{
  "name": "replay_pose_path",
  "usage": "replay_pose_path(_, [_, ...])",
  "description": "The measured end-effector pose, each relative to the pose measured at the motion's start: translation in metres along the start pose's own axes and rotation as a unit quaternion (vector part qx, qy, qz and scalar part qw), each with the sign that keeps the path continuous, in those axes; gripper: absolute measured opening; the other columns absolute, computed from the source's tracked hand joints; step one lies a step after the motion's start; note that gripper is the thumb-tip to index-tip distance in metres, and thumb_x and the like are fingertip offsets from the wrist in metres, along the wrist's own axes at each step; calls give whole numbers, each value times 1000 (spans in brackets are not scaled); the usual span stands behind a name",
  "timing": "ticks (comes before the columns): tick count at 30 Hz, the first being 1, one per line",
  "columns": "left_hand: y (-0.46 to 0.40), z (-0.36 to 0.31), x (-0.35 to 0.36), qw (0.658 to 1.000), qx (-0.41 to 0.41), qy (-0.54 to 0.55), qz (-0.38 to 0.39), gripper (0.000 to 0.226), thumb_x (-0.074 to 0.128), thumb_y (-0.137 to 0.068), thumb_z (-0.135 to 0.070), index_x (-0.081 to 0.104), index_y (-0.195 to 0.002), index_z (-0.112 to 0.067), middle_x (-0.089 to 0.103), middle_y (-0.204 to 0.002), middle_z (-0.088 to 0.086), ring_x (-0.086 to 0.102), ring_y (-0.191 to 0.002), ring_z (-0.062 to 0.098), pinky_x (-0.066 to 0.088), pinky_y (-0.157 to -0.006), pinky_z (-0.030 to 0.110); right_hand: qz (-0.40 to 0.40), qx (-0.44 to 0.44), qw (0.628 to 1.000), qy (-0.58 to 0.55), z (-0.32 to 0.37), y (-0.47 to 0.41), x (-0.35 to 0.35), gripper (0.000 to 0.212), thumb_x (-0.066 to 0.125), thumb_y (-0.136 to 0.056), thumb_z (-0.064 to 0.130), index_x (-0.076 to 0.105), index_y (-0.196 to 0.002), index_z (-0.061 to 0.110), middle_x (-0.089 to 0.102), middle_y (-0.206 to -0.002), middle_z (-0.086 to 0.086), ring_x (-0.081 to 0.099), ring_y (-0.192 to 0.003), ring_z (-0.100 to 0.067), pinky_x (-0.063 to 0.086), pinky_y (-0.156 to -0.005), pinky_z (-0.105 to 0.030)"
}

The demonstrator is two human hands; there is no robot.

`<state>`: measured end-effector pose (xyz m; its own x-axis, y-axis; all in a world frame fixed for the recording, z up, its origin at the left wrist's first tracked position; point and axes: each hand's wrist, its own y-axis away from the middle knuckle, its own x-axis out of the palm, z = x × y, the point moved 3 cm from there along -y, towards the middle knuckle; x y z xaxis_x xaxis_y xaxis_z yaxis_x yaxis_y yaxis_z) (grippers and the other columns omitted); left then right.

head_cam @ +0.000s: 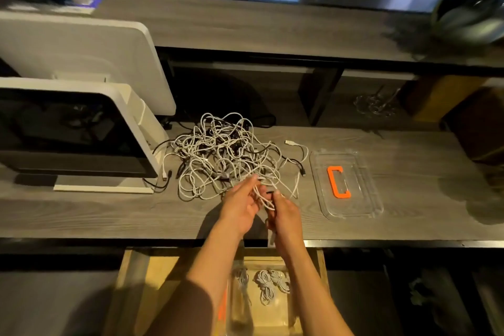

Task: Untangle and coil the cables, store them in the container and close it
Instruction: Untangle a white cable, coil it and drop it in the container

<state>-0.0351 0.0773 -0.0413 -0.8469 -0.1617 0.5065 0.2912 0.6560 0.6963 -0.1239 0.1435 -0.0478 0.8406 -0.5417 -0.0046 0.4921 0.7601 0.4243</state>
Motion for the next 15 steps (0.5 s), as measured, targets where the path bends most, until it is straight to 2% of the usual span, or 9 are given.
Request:
replay_pose_path(3, [12, -7, 1, 999, 35, -37, 9, 8, 63, -93, -4, 66, -100, -7, 67, -85, 7, 64, -79, 18, 53, -73, 30, 0, -20, 999, -38, 8, 2, -2, 33, 53, -101, 33, 70, -99, 6, 62, -74, -3, 51, -63, -14, 39, -52, -25])
replay_pose_path(5, [20, -15, 2, 997, 55, -62, -4, 9, 63, -94, -8, 67, -102, -7, 67, -84, 5, 63, -79, 17, 52, -77, 32, -1, -24, 998, -61, 16, 5, -3, 32, 54, -100, 34, 70, -97, 7, 62, -72, -3, 51, -60, -14, 40, -53, -25])
replay_pose_path(7, [25, -26, 3, 991, 71, -111, -13, 12, 64, -95, -14, 69, -102, -7, 66, -80, 4, 61, -70, 14, 52, -68, 29, -1, -13, 996, -94, 25, 7, -1, 34, 48, -103, 33, 70, -100, 7, 61, -62, 4, 52, -52, -8, 41, -50, -23])
replay_pose_path(9, [30, -37, 5, 981, 87, -171, -17, 18, 64, -96, -21, 70, -104, -6, 61, -75, 3, 57, -59, 12, 50, -57, 25, -3, 3, 991, -133, 34, 7, 2, 39, 43, -105, 33, 70, -108, 5, 56, -59, 3, 47, -46, -9, 38, -43, -22])
replay_pose_path(12, [37, -54, 9, 962, 113, -246, -17, 20, 65, -95, -29, 70, -105, -12, 60, -77, -1, 54, -64, 11, 47, -60, 27, -11, 15, 991, -130, 47, 5, 5, 37, 44, -105, 34, 70, -106, 8, 57, -62, 1, 47, -46, -11, 37, -41, -22])
replay_pose_path(15, [44, -73, 13, 952, 134, -275, 1, 19, 62, -98, -28, 73, -99, -12, 52, -71, -3, 48, -55, 9, 43, -55, 26, -20, 12, 991, -135, 64, 3, 9, 29, 48, -104, 26, 68, -98, 7, 63, -68, -3, 52, -53, -12, 43, -49, -23])
